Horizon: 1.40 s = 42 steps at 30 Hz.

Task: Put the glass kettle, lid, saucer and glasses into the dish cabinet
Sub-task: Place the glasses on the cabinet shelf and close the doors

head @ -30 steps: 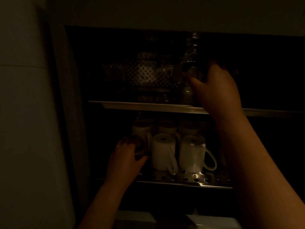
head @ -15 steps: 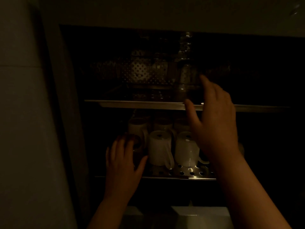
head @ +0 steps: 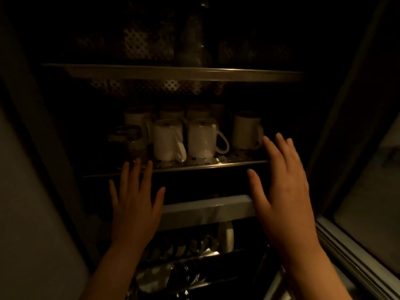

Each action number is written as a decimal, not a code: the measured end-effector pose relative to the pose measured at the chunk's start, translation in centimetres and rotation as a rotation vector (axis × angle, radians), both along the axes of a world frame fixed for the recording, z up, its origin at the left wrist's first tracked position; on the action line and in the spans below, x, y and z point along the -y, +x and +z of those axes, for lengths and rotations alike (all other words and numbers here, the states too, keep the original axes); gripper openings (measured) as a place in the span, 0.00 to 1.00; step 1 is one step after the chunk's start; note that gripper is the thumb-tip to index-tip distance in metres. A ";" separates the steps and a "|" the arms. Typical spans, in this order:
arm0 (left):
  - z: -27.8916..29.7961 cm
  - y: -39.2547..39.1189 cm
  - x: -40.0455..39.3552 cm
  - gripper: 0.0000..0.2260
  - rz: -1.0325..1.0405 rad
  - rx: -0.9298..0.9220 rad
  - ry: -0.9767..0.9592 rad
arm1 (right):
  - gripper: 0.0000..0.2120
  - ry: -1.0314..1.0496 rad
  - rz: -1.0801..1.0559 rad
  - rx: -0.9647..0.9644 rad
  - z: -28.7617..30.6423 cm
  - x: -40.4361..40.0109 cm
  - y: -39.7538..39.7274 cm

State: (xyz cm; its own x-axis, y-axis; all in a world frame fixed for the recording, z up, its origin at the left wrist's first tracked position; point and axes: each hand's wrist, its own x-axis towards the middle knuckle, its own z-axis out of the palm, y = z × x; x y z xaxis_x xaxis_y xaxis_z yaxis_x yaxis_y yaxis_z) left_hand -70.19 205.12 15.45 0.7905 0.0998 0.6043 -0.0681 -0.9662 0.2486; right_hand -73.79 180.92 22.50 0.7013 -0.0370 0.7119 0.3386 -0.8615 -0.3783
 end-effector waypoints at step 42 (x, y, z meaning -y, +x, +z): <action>6.8 -27.0 38.1 0.24 -1.020 -0.096 0.383 | 0.23 0.038 -0.850 0.286 1.9 19.4 -36.9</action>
